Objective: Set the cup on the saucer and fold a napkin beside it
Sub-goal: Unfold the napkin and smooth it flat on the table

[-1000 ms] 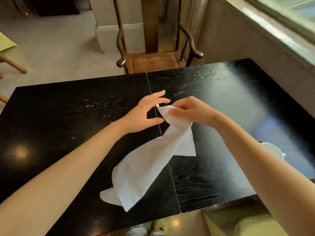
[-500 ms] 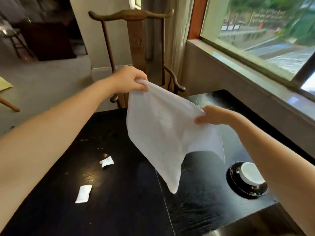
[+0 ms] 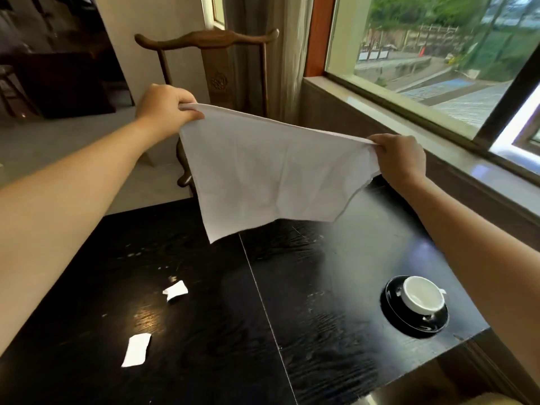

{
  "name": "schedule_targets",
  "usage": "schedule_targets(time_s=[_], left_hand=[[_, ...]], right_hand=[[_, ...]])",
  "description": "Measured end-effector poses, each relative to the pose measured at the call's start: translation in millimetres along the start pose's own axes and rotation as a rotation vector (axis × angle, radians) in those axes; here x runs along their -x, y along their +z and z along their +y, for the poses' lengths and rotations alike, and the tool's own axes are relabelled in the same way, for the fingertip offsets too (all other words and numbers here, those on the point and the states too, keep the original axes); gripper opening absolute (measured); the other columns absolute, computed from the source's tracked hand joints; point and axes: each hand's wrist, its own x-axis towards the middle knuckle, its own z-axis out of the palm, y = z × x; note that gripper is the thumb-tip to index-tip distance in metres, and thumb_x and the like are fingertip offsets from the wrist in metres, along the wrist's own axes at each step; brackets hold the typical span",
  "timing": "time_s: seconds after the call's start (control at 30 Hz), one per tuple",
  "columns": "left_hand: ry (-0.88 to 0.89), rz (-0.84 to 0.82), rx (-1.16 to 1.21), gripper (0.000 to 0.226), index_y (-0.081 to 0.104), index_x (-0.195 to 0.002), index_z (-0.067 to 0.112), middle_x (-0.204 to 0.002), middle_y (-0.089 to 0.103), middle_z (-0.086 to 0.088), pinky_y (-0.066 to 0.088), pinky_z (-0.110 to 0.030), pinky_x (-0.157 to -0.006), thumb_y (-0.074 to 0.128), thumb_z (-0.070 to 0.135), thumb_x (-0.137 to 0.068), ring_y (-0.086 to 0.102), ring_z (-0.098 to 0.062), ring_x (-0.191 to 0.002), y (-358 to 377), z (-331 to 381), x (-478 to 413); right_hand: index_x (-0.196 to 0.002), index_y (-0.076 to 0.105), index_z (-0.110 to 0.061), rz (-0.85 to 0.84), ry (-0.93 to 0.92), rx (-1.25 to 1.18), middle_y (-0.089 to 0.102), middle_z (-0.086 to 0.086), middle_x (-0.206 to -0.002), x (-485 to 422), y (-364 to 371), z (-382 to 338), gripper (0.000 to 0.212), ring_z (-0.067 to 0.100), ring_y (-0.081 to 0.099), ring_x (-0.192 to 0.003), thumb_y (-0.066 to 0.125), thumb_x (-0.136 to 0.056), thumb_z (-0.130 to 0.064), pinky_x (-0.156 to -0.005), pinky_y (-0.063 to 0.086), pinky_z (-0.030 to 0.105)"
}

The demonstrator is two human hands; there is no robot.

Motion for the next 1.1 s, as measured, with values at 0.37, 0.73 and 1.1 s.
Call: schedule_targets(time_s=[0.37,0.73,1.1], left_hand=[[0.049,-0.248,0.042,0.006,0.077,-0.080,0.014,-0.082,0.072,-0.004,0.051,-0.038,-0.073,0.076,0.017,-0.075,0.067,-0.025,-0.079,101,-34,195],[-0.281,-0.706,0.009,0.014,0.073,-0.081,0.019,-0.086,0.066,0.006,0.049,-0.027,-0.079,0.061,0.021,-0.087,0.060,-0.013,-0.085,180,-13,360],[-0.380,-0.724,-0.006,0.016,0.071,-0.083,0.019,-0.088,0.065,0.004,0.047,-0.021,-0.073,0.056,0.019,-0.088,0.057,-0.009,-0.082,209,7,410]], right_hand=[[-0.095,0.076,-0.016,-0.047,-0.195,-0.009,0.073,0.013,-0.079,172,83,63,0.027,0.033,0.068,-0.076,0.053,-0.082,-0.019,-0.070,0.051,0.041],[-0.111,0.070,-0.025,-0.651,0.067,0.070,0.071,0.005,-0.111,329,172,100,0.041,0.032,0.062,-0.103,0.058,-0.080,-0.001,-0.089,0.045,0.039],[-0.112,0.069,-0.014,-0.679,-0.079,0.066,0.067,0.007,-0.119,351,176,110,0.039,0.031,0.061,-0.114,0.062,-0.079,0.006,-0.103,0.041,0.051]])
